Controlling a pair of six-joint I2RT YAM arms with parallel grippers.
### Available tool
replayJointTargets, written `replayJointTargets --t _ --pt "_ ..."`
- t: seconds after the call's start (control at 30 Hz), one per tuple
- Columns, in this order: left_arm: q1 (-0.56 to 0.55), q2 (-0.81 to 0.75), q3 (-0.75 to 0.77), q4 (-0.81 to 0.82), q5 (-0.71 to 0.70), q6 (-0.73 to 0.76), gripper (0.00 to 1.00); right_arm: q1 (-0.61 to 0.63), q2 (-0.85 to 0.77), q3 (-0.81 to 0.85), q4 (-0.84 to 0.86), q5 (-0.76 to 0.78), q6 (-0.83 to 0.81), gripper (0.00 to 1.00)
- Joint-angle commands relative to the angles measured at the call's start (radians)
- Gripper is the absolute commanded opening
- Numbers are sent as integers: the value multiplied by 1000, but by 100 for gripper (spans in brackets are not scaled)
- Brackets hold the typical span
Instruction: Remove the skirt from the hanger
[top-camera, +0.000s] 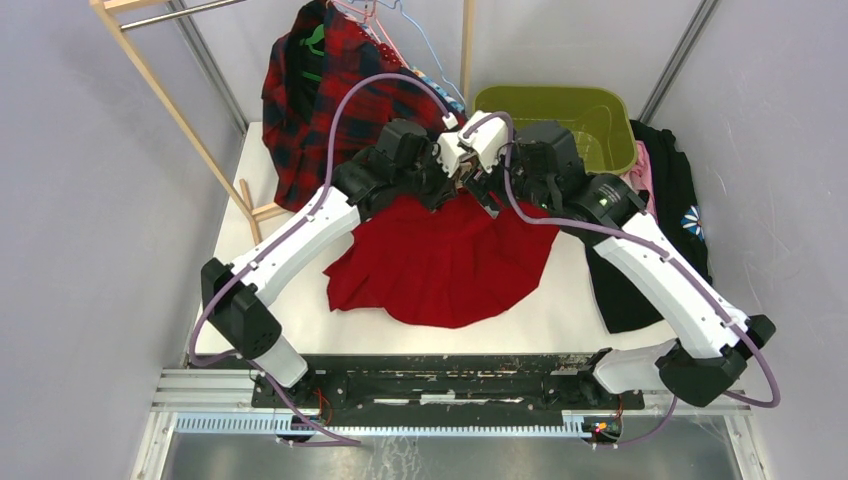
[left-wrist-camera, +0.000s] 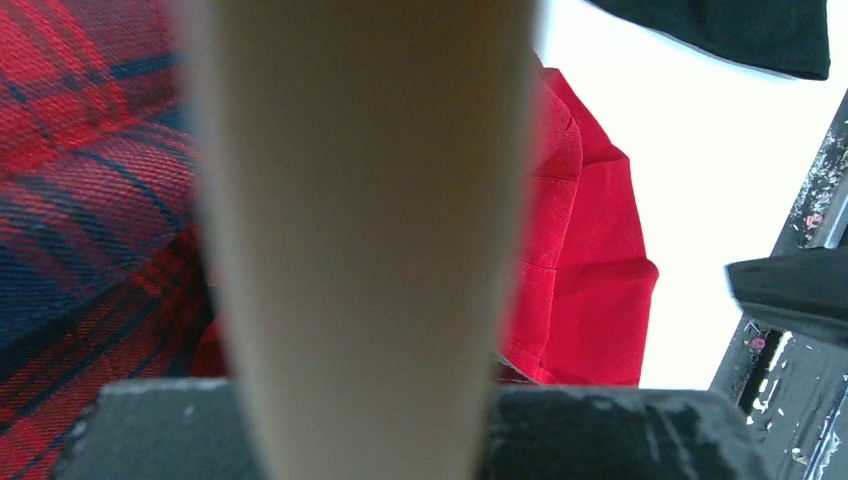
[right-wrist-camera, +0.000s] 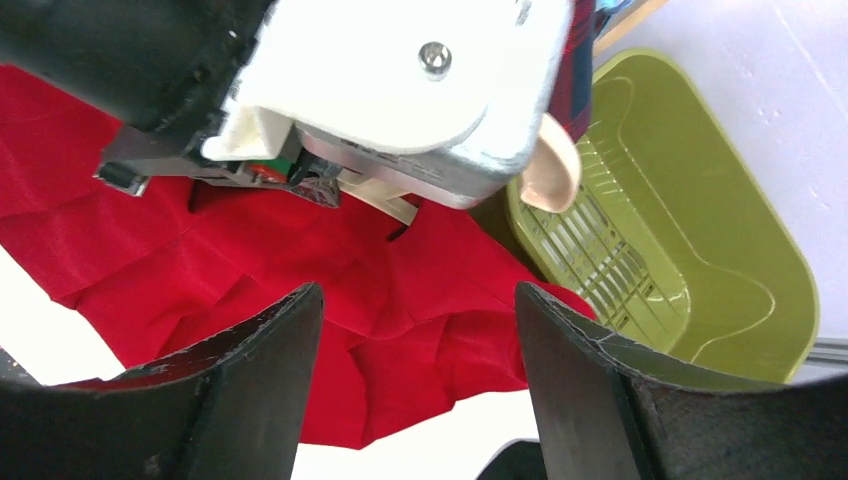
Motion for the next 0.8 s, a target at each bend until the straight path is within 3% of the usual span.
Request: replayJointTargets --t 0.0,0.3,0.43,0.57,0.63,0.7,0.73,0.77 --pt "4 -94 91 43 -6 42 3 0 25 -26 90 28 40 75" --pt "3 -158 118 -6 0 60 3 -2 68 -90 140 101 43 71" --pt "5 -192 119 -26 -5 70 3 -7 89 -77 139 181 32 56" --pt "6 -224 119 -39 -28 88 3 -16 106 -69 130 190 41 49" --pt "9 -230 124 -47 -45 98 3 -27 106 -75 133 159 55 34" --pt "12 -235 124 -52 -67 105 3 -46 102 -74 138 128 79 10" --pt "12 -238 123 -55 -78 111 3 -58 99 -72 140 111 90 2" --pt "15 -240 123 -56 -90 115 3 -72 91 -71 145 93 101 1"
